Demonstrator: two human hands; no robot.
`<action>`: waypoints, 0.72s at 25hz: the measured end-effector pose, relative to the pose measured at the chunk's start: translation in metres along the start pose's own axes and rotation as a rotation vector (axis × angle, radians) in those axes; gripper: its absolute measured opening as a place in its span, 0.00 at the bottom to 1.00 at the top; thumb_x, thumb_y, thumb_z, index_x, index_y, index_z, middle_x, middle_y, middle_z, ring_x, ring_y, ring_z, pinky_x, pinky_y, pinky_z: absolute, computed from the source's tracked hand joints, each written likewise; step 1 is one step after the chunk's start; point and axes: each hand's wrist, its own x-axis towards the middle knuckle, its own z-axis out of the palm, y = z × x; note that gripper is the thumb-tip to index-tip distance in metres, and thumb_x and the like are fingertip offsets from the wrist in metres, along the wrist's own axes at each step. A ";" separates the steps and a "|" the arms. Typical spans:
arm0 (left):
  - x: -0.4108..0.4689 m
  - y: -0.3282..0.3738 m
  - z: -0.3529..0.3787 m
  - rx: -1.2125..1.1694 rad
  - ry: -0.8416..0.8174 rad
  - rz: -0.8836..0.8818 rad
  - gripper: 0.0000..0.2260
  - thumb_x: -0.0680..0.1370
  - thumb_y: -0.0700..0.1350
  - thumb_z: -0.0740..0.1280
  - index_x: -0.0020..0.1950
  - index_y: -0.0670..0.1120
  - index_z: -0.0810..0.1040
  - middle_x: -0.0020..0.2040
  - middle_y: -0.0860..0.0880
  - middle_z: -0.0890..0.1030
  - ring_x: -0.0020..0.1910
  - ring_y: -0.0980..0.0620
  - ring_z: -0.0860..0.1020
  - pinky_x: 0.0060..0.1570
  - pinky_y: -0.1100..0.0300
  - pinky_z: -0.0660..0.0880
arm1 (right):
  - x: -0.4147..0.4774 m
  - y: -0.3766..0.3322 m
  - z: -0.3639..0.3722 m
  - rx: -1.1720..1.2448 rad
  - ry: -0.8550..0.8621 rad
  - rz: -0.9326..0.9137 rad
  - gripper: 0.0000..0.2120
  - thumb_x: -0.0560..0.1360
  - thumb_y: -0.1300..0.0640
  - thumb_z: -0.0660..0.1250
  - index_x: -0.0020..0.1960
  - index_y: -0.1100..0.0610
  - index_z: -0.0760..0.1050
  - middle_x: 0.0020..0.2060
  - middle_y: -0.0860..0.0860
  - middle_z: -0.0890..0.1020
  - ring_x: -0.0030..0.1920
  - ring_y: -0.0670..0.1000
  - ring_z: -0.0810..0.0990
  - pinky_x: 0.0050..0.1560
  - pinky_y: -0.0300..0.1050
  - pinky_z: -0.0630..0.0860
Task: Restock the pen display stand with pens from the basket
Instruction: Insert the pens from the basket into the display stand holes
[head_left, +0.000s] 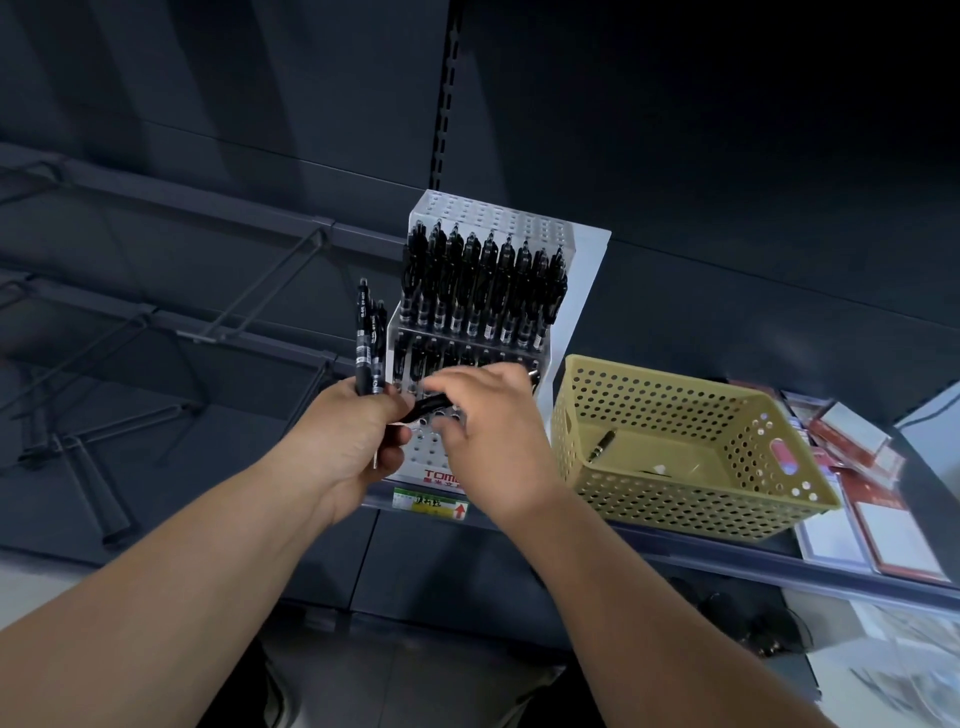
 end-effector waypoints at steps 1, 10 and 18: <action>0.001 0.000 -0.001 0.012 -0.006 0.002 0.07 0.78 0.36 0.65 0.43 0.46 0.71 0.38 0.46 0.76 0.28 0.55 0.70 0.21 0.66 0.64 | 0.002 0.001 0.004 -0.009 -0.038 -0.029 0.15 0.77 0.60 0.67 0.63 0.51 0.78 0.57 0.45 0.80 0.62 0.47 0.66 0.62 0.44 0.69; 0.012 0.005 -0.023 0.109 0.009 0.054 0.08 0.80 0.50 0.64 0.44 0.47 0.72 0.33 0.50 0.69 0.26 0.55 0.64 0.21 0.64 0.63 | 0.026 0.003 0.022 0.041 -0.118 -0.007 0.13 0.80 0.56 0.63 0.63 0.54 0.77 0.52 0.48 0.76 0.51 0.47 0.74 0.52 0.40 0.71; 0.031 0.003 -0.042 0.060 0.074 0.049 0.14 0.81 0.55 0.59 0.39 0.48 0.69 0.29 0.50 0.67 0.22 0.55 0.60 0.22 0.64 0.57 | 0.053 -0.004 0.023 0.430 0.148 0.272 0.13 0.79 0.55 0.66 0.62 0.54 0.78 0.41 0.44 0.80 0.36 0.39 0.75 0.39 0.34 0.72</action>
